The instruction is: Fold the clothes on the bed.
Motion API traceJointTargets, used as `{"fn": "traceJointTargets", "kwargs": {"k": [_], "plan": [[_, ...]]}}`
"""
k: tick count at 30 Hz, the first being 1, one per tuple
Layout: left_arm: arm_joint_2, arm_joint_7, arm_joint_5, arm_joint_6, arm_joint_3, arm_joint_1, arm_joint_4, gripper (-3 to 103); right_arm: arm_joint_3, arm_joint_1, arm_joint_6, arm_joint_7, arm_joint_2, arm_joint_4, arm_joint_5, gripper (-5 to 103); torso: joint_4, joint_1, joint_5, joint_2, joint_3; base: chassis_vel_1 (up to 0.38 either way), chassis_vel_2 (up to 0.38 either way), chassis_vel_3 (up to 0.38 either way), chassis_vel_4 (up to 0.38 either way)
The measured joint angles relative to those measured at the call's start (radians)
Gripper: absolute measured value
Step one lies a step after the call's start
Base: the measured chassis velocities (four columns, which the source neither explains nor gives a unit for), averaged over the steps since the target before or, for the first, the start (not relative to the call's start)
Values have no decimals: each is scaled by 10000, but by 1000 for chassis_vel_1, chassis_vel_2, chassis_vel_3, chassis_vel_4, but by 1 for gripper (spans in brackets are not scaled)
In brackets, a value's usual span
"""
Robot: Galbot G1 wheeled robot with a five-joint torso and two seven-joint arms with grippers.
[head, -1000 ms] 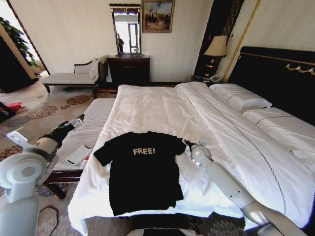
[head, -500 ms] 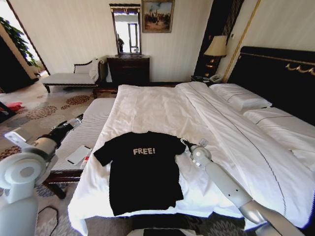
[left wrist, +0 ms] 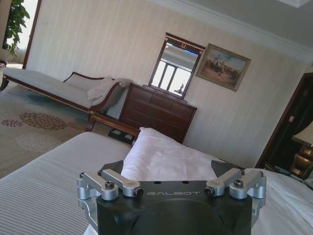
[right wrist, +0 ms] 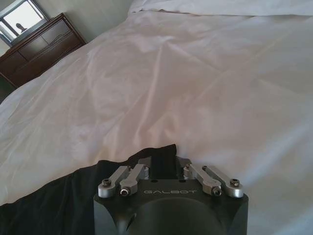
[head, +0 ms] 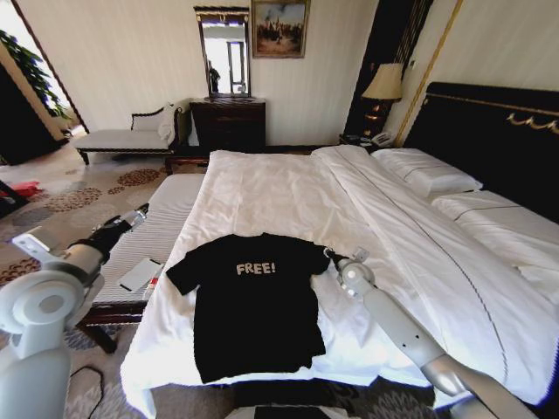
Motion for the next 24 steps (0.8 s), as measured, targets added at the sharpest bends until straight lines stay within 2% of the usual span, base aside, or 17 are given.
{"fn": "traceJointTargets", "kwargs": {"k": [1, 2, 6, 9, 16, 24], "plan": [[0, 0, 29, -5, 28, -25, 27, 100, 1, -20, 20, -60, -15, 4, -3, 27, 0, 0, 0, 1, 0, 0, 0, 0, 0], [0, 0, 29, -5, 28, -25, 27, 100, 1, -20, 20, -60, -15, 4, -3, 27, 0, 0, 0, 1, 0, 0, 0, 0, 0], [-35, 12, 131, -25, 96, -43, 69, 100, 6, -76, 109, -283, -52, 57, -26, 6, 1, 0, 0, 0, 0, 0, 0, 0, 0], [-42, 16, 157, -42, 100, -42, 78, 100, 7, -111, 168, -355, -67, 96, -58, 1, 0, 0, 0, 1, 0, 0, 0, 0, 0], [-24, 22, 166, -74, 41, -14, 88, 100, 28, -277, 433, -560, -161, 426, -219, 0, 0, 0, 0, 0, 0, 0, 0, 0, 0], [-22, 26, 165, -82, 24, -2, 88, 100, -61, -552, 650, -532, -368, 1998, -317, 0, -1, 0, -1, 0, 0, 0, 0, 0, 0]]}}
